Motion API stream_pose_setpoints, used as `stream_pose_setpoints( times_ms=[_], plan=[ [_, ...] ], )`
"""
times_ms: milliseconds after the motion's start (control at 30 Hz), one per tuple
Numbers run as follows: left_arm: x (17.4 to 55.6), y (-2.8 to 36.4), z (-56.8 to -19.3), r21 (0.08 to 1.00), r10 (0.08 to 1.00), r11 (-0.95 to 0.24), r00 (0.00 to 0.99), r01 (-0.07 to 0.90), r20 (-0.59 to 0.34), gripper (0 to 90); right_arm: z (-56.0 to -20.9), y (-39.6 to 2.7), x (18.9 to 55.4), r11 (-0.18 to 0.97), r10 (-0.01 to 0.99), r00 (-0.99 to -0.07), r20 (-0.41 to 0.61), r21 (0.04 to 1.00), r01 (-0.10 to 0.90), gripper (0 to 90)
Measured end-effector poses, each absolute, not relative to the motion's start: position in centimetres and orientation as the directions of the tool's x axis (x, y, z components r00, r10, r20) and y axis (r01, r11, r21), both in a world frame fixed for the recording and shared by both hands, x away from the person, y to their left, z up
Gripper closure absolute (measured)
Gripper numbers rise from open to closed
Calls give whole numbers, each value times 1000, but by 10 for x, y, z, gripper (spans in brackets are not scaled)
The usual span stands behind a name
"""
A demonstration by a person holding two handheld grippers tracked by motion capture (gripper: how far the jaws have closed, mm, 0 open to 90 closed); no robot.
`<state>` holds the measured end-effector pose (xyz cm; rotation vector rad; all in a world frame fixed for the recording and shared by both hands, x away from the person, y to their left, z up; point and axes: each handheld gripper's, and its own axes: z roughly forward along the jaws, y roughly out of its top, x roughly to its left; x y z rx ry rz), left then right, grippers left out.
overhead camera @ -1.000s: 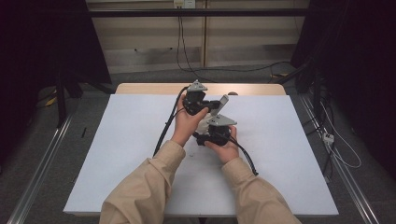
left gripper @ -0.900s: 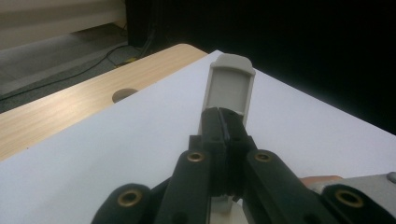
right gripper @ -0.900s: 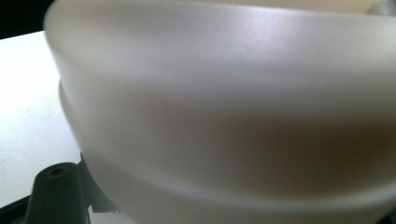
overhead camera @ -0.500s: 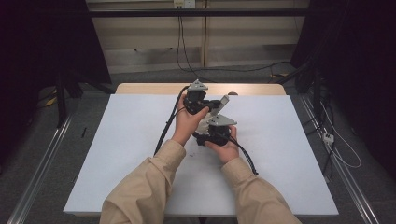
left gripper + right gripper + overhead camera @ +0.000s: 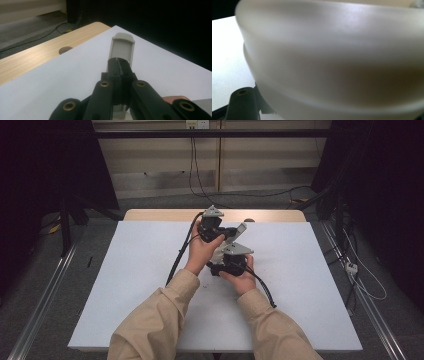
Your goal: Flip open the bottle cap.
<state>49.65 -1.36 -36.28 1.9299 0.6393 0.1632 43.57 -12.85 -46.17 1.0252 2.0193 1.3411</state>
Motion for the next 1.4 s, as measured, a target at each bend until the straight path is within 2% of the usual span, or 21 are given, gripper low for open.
stream_pose_setpoints(
  times_ms=[1400],
  plan=[
    [503,-19,-373,863,483,-328,854,383,-195,900,-462,-130,436,224,807,-591,6,922,315,183]
  ],
)
